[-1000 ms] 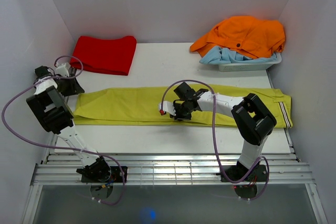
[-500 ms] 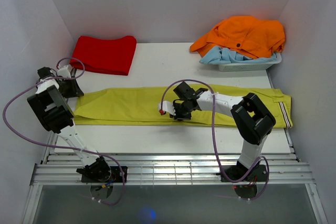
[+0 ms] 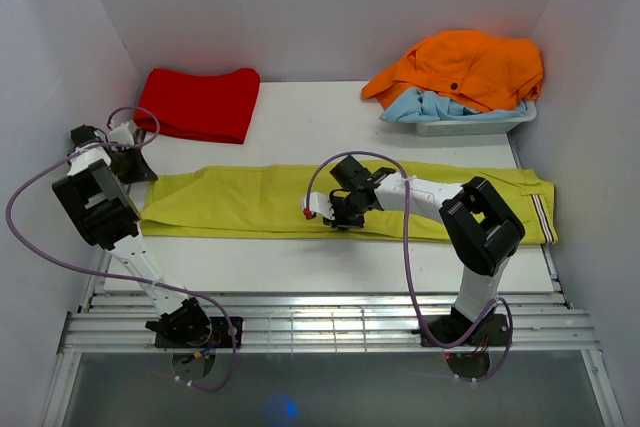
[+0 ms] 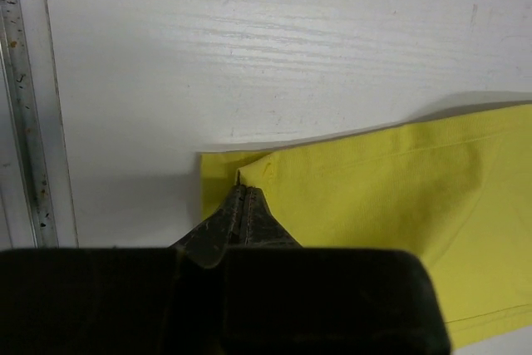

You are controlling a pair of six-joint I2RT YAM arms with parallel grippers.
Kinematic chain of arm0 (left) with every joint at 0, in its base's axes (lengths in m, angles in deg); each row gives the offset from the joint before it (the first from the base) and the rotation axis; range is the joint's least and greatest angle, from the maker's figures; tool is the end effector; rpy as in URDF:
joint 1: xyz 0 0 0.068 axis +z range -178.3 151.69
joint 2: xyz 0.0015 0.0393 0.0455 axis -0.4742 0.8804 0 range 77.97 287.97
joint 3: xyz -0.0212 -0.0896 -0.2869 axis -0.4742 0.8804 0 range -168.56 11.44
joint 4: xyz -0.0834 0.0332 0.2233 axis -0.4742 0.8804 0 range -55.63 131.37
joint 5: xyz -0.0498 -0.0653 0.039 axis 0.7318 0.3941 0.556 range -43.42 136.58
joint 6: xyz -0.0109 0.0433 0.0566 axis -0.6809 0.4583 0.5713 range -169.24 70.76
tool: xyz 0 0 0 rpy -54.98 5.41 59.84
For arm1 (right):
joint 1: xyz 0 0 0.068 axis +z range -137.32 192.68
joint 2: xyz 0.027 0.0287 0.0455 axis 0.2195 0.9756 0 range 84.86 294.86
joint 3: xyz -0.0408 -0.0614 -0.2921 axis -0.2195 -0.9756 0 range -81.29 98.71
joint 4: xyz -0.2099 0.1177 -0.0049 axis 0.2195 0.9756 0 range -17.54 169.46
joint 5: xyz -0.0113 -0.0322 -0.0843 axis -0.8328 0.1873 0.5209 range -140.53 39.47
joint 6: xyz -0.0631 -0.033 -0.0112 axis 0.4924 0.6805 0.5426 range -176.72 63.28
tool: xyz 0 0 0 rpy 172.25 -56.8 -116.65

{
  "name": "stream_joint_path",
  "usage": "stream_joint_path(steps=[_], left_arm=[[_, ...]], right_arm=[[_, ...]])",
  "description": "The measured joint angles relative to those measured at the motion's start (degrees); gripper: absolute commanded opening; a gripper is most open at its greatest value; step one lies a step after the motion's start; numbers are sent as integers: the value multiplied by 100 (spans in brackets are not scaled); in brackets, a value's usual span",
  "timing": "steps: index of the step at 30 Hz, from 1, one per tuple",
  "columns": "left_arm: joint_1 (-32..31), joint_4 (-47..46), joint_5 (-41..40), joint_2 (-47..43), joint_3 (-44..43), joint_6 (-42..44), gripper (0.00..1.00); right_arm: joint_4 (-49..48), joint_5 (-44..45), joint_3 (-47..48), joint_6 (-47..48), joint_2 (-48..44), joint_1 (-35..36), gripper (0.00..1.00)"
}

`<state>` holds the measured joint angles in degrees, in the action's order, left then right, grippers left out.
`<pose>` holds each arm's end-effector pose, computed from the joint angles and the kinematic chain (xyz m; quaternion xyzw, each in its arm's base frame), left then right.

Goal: Fold and stack the trousers
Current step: Fold the trousers

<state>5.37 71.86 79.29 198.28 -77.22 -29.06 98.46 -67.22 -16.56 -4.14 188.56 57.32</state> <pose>0.3784 0.2134 0.1849 -0.0603 0.9431 -0.1682 0.2803 0.2413 0.2622 0.1861 -0.7455 0.6150 0.1264 0.2237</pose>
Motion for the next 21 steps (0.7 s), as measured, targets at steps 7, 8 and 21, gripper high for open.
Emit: stream_joint_path(steps=[7, 8, 21], left_arm=[[0, 138, -142, 0, -577, -26, 0], [-2, 153, -164, 0, -654, -35, 0], [234, 1624, 105, -223, -1132, 1799, 75]], right_arm=[[13, 0, 9, 4, 2, 0, 8], [13, -2, 9, 7, 2, 0, 8], [144, -50, 144, 13, 85, 0, 8]])
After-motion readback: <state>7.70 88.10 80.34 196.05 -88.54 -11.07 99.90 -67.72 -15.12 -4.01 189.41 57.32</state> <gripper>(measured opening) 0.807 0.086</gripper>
